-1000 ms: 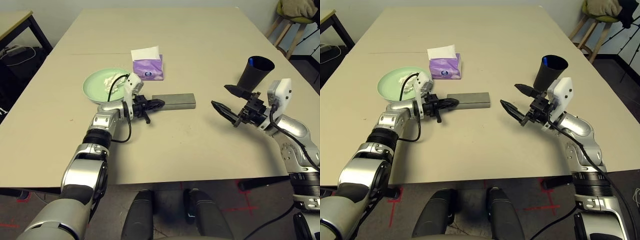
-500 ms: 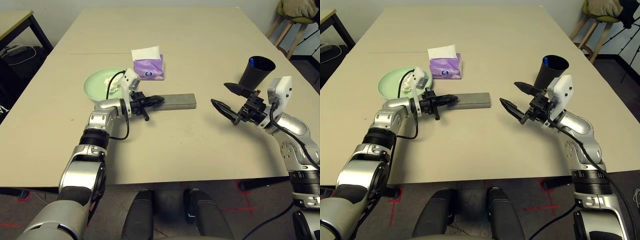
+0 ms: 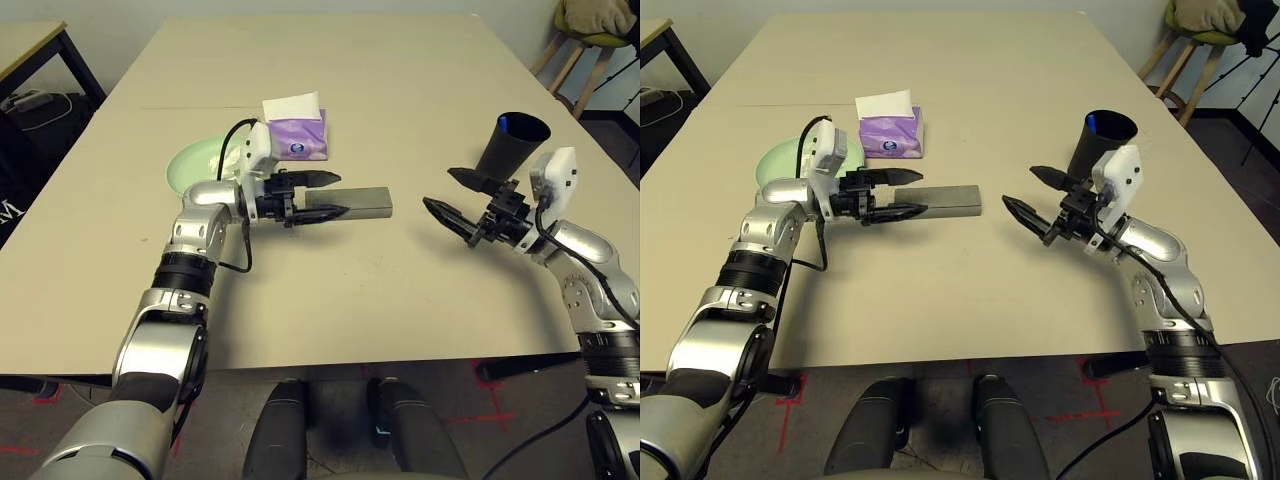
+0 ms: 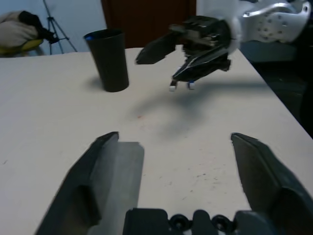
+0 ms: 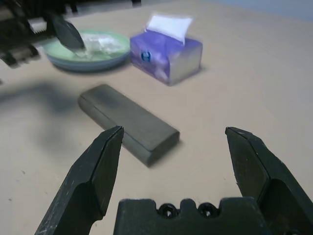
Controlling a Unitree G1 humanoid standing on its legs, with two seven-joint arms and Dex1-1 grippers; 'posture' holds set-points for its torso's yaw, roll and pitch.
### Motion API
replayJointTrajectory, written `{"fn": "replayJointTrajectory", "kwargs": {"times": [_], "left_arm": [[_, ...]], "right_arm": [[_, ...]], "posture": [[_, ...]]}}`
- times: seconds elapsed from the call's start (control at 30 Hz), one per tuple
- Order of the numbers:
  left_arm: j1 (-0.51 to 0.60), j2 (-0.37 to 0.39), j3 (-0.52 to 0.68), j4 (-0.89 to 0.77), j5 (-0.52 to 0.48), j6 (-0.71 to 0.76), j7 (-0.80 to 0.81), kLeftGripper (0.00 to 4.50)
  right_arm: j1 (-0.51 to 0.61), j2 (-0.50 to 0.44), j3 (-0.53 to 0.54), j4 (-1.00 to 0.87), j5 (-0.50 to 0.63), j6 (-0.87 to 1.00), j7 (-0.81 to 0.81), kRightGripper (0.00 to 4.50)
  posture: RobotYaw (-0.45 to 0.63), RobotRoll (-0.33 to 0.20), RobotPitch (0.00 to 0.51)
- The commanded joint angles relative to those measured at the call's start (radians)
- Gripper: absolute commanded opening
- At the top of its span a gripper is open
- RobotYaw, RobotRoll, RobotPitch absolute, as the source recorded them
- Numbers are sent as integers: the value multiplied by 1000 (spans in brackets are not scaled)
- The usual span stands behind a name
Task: Organize and tidy the items on the table.
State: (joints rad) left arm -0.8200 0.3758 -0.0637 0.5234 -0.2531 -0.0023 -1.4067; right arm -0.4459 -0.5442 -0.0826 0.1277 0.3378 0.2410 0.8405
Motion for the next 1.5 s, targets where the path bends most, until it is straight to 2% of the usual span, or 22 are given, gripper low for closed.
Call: {"fn": "replayJointTrajectory", "kwargs": {"times": [0.03,0.2,0.4,0.63,1.0,1.23,1.5], "left_arm": [[29,11,-28,-46,-3,-25,-25,4480],[61,7,-24,-92,-24,-1,-9,4480],[84,-7,-31,-115,-29,6,17,4480],[84,-31,-36,-133,-34,15,49,4480],[113,-33,-51,-186,-46,38,54,4480],[131,-38,-49,-193,-41,70,93,4480],[153,-43,-37,-232,-62,95,146,4480]], "right_arm": [[-11,-33,45,-7,-57,65,-22,4500],[-34,-94,76,-77,-57,157,27,4500],[-117,-263,139,-66,-86,215,203,4500],[-203,-438,300,80,-229,60,479,4500],[-412,-443,409,406,-423,-274,662,4500],[-467,-424,408,513,-479,-369,700,4500],[-497,-446,435,588,-557,-451,764,4500]], "posture": [[123,0,94],[123,0,95],[117,0,98],[123,0,99],[119,0,126],[110,0,145],[116,0,163]]}}
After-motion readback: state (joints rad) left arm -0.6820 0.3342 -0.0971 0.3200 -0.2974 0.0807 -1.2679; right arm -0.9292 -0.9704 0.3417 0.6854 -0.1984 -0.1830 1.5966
